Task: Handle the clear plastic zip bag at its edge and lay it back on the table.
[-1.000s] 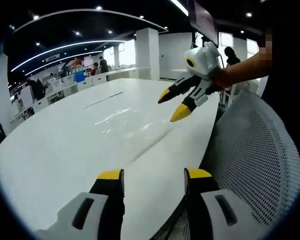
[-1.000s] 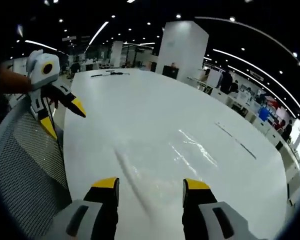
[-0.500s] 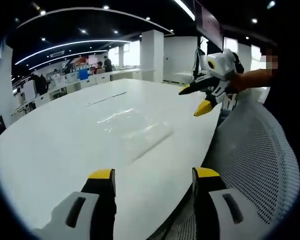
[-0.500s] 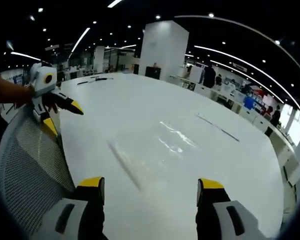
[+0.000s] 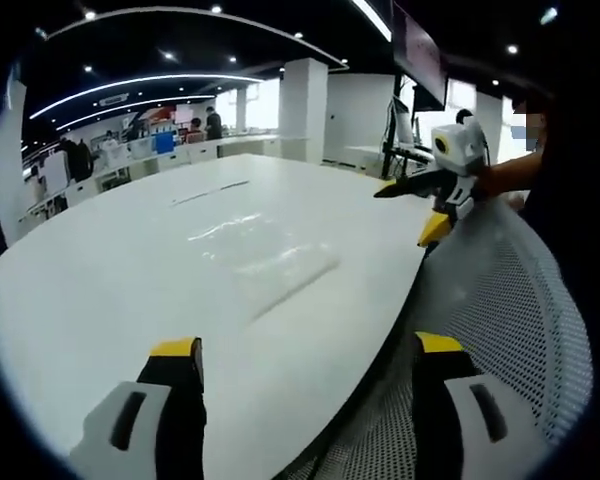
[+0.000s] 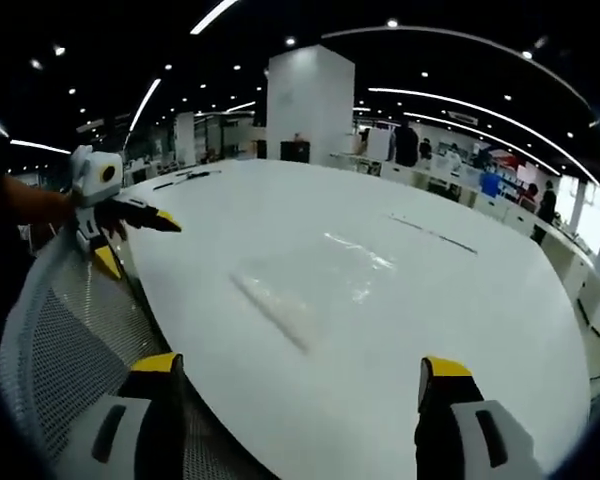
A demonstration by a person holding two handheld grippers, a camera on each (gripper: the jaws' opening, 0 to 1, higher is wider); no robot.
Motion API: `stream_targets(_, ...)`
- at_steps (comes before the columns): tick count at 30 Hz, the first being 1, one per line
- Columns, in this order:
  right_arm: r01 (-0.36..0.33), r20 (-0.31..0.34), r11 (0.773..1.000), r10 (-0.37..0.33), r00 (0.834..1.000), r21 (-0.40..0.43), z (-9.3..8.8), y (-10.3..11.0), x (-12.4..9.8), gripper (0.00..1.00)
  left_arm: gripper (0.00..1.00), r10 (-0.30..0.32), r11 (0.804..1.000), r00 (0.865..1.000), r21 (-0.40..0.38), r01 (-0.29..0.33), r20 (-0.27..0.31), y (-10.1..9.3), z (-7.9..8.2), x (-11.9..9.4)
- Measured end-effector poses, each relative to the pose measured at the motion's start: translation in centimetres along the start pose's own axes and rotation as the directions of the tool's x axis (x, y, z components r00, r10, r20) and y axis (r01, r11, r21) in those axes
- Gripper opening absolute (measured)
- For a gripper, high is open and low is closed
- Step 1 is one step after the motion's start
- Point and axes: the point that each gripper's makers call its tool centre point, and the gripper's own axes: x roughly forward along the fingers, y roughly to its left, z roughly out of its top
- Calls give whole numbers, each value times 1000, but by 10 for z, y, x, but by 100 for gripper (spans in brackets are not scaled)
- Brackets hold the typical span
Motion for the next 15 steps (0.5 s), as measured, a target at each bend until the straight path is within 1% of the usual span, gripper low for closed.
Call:
stream_targets(4, 24, 14, 1000, -24, 1000, 13, 1, -4, -6, 100, 99, 39, 999, 999, 5, -39, 11, 11, -2, -2)
stream_targets(8, 39, 26, 999, -39, 999, 4, 1, -5, -8, 100, 99, 48, 999, 998, -4, -48, 30, 23, -8, -4)
stream_targets(11, 43, 18, 999, -43, 999, -6, -2, -6, -9, 100, 99, 57, 998, 998, 8, -57, 32, 20, -4, -4)
stream_targets(15, 52, 17, 998, -52, 999, -19, -2, -7, -8, 100, 99, 58, 998, 998, 18, -58, 32, 18, -3, -3)
